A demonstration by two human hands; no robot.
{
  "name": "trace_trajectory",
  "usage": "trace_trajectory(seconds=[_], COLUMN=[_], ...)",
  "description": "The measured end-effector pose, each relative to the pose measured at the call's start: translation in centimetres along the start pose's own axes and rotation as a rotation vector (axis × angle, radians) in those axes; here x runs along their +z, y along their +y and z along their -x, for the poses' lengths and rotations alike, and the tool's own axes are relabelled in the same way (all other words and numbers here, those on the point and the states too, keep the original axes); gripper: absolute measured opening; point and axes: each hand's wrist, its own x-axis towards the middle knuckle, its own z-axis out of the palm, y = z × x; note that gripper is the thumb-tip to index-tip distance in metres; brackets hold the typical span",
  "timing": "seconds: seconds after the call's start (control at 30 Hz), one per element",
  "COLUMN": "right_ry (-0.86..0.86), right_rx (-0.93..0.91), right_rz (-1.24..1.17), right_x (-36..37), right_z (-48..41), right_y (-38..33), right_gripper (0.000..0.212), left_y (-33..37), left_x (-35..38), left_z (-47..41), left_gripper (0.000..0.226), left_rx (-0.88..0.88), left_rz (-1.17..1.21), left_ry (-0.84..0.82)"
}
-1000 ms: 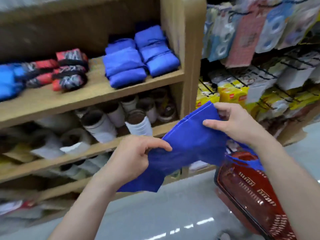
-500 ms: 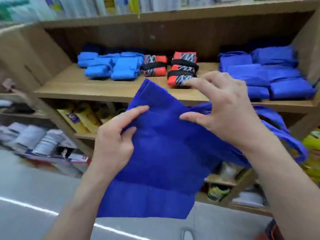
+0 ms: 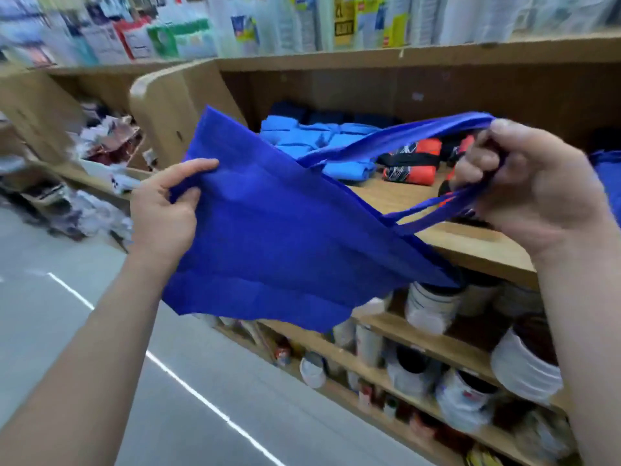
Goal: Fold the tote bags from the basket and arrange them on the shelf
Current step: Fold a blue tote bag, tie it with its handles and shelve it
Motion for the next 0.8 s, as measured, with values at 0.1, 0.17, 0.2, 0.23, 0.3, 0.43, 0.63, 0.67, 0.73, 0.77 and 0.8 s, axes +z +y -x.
trace_trajectory(seconds=[0.1, 0.17, 0.2, 0.23, 0.3, 0.43, 0.63, 0.67, 0.73, 0.77, 0.8], right_ry=[0.086, 0.150, 0.191, 0.226, 0.229, 0.083, 0.397, 0.497, 0.640, 0.692, 0.737], right_rx=[-0.049, -0.111, -0.133, -0.144, -0.098, 0.318, 0.050, -0.038, -0.229, -0.307, -0.369], right_rz=[-0.203, -0.130, 0.022, 0.244, 0.765, 1.475, 1.442, 1.406, 1.355, 1.356, 1.369], right_x=[2.4, 4.1, 4.8, 5.4, 5.8, 6.2, 6.9, 7.2, 8.0, 8.4, 8.7], right_z=[-4.1, -6.8, -8.2, -9.4, -10.9, -10.8, -12.7, -13.1, -14.0, -14.4, -15.1], right_y=[-0.4, -0.3, -0.2, -0.1, 0.1, 1.8, 6.5, 7.0, 7.7, 7.9, 8.1], right_gripper=[0.026, 0.020, 0.018, 0.024, 0.071, 0.102, 0.008, 0.008, 0.010, 0.011, 0.012], left_y=[-2.1, -3.6, -4.3, -5.1, -6.8, -10.2, -15.2, -15.9, -16.8, -16.9, -16.9], left_x=[0.4, 0.9, 1.1, 1.3, 1.5, 1.5, 0.8, 0.5, 0.2, 0.2, 0.5], left_z=[-2.9, -5.0, -6.2, -7.6, -10.4, -15.5, -20.2, -20.8, -22.0, -22.6, -23.2], left_gripper=[0.057, 0.055, 0.053, 0.053, 0.052, 0.050, 0.051, 0.051, 0.052, 0.052, 0.053], left_rx=[-0.076, -0.110, -0.128, -0.151, -0.205, -0.262, -0.242, -0.232, -0.186, -0.157, -0.129], left_rz=[0.098, 0.178, 0.203, 0.224, 0.259, 0.277, 0.304, 0.316, 0.343, 0.349, 0.349], left_ry=[0.051, 0.070, 0.079, 0.084, 0.077, 0.053, -0.108, -0.136, -0.161, -0.162, -0.162])
